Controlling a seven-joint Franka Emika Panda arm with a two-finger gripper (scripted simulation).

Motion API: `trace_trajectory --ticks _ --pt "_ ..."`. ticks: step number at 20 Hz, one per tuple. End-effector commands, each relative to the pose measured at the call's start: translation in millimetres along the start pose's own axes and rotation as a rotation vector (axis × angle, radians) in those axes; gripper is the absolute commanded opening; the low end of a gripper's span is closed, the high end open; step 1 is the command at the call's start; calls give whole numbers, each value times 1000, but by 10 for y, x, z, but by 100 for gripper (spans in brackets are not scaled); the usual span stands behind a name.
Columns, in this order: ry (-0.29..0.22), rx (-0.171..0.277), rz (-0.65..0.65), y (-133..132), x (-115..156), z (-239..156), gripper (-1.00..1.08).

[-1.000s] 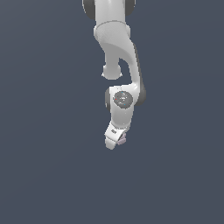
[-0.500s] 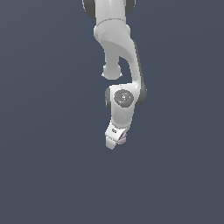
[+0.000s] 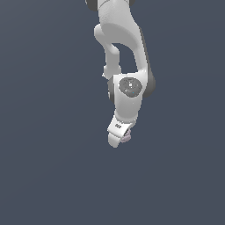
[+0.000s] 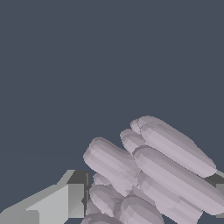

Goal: Pick up the object and move it to a goal position.

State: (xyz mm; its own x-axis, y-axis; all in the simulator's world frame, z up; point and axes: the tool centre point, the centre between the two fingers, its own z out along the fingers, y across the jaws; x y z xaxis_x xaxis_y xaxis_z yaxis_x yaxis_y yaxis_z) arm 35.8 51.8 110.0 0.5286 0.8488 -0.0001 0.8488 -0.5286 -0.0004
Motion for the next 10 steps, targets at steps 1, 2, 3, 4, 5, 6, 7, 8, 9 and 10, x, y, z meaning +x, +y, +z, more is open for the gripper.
trace_trajectory --ticks 1,2,3,4,5,6,7,8,9,10 --pt "1 0 0 14 64 -238 -100" --pt "1 0 0 21 90 -340 -100" --pt "1 0 -1 28 120 -443 -100" --pt "1 0 -1 35 148 -548 -100" --pt "1 0 -1 43 176 -654 -100" --pt "1 0 -1 51 205 -762 -100" --pt "1 0 -1 59 235 -869 -100" --pt "1 0 -1 68 265 -976 -100" --pt "1 0 -1 76 294 -1082 -100" --pt "1 0 -1 85 323 -1186 -100"
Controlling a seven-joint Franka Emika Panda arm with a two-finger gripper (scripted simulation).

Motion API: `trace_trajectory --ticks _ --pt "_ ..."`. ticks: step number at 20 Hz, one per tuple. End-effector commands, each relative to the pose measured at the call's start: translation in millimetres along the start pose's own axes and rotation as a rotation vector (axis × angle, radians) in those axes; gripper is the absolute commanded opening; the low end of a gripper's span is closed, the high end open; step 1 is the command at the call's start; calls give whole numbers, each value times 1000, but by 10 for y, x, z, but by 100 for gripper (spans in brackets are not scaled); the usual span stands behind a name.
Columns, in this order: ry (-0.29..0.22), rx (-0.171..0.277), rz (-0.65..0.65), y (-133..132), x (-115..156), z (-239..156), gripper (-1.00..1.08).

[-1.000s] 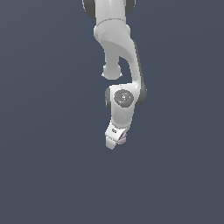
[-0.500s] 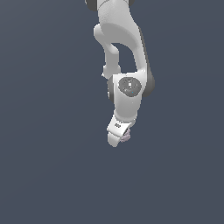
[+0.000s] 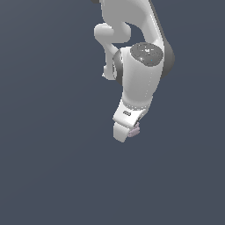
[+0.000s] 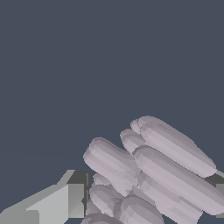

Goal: Pick up the object and move it to a goal position.

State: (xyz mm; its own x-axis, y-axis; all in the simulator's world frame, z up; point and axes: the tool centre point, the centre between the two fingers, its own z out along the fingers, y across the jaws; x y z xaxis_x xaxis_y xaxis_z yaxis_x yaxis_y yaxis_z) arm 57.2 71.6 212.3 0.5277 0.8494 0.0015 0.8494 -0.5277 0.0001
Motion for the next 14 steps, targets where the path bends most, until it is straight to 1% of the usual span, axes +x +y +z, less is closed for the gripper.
trace_trajectory --ticks 1,7,14 --pt "0 1 0 17 71 -265 -100" --pt "0 1 1 76 229 -831 -100" --pt "0 1 1 134 372 -1311 -100"
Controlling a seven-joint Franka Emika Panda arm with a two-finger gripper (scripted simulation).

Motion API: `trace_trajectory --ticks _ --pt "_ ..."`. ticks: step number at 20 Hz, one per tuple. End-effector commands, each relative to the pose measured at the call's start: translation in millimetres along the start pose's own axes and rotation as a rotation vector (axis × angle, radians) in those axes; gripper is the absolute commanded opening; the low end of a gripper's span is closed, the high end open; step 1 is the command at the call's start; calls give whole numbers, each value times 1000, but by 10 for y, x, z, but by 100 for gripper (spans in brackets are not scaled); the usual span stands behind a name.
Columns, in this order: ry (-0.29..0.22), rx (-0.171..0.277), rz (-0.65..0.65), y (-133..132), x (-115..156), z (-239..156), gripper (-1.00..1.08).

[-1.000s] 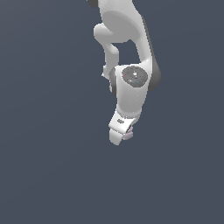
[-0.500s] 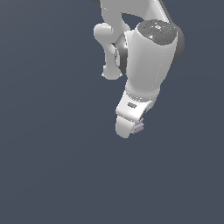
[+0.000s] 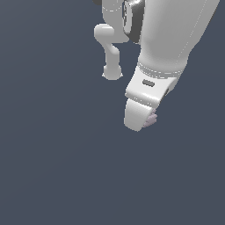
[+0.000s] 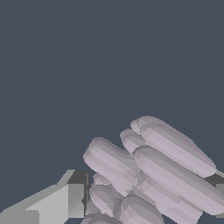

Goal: Pick up the object and move it to a goal position.

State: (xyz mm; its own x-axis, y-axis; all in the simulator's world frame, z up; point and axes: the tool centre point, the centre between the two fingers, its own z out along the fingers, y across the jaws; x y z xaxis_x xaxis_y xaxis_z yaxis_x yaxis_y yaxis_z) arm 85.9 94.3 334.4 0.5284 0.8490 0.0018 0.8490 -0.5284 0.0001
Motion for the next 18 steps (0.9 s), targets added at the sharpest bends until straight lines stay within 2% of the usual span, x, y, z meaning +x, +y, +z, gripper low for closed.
trace_trajectory --ticks 1,9,18 --pt "-1 1 0 16 41 -142 -100" --pt "-1 1 1 58 122 -394 -100" --pt "-2 0 1 76 150 -464 -100"
